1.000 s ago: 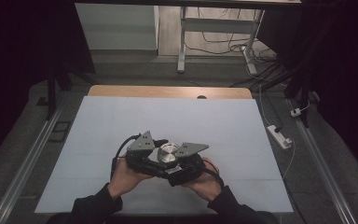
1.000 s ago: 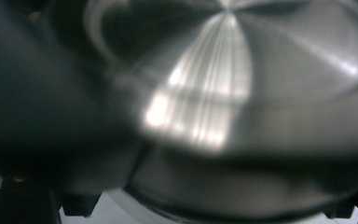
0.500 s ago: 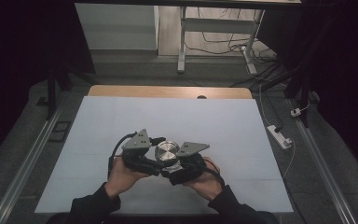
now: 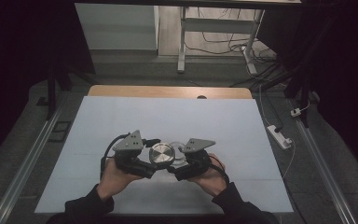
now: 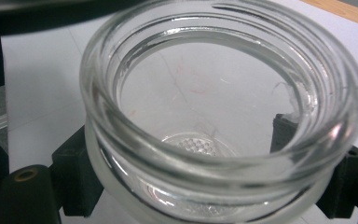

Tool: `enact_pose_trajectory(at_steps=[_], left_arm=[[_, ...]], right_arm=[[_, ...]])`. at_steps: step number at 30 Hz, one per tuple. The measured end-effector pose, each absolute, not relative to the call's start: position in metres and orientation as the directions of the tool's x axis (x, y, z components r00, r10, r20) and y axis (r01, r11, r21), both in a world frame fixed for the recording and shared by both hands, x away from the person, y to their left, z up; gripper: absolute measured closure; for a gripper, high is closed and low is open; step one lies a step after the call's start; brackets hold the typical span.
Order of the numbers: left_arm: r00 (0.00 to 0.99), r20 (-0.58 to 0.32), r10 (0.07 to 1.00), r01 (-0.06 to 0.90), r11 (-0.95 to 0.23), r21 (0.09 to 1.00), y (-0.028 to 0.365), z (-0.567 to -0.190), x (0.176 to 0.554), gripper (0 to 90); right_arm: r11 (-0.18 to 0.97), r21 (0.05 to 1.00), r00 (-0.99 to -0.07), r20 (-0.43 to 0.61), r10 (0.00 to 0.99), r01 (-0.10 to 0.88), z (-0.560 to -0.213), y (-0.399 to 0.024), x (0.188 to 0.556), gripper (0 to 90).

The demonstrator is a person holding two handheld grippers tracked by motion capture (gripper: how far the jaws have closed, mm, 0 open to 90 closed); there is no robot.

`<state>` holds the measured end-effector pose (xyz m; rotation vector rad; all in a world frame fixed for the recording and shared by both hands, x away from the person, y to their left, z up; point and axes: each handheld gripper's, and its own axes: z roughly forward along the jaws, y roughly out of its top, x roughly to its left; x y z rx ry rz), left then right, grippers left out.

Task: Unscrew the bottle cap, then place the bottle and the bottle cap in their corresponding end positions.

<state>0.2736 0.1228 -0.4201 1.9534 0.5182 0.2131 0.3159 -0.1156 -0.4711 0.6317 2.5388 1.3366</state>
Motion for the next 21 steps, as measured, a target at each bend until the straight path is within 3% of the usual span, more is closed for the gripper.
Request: enact_pose_trajectory(at_steps=[21], left_arm=[[0.902, -0.102, 0.419, 0.266, -0.353, 0.897, 0.133, -0.430, 0.253, 20.3]], right_arm=[[0.468, 0.836, -0.875, 0.030, 0.483, 0.288, -0.462, -0.123, 0.328, 14.5]])
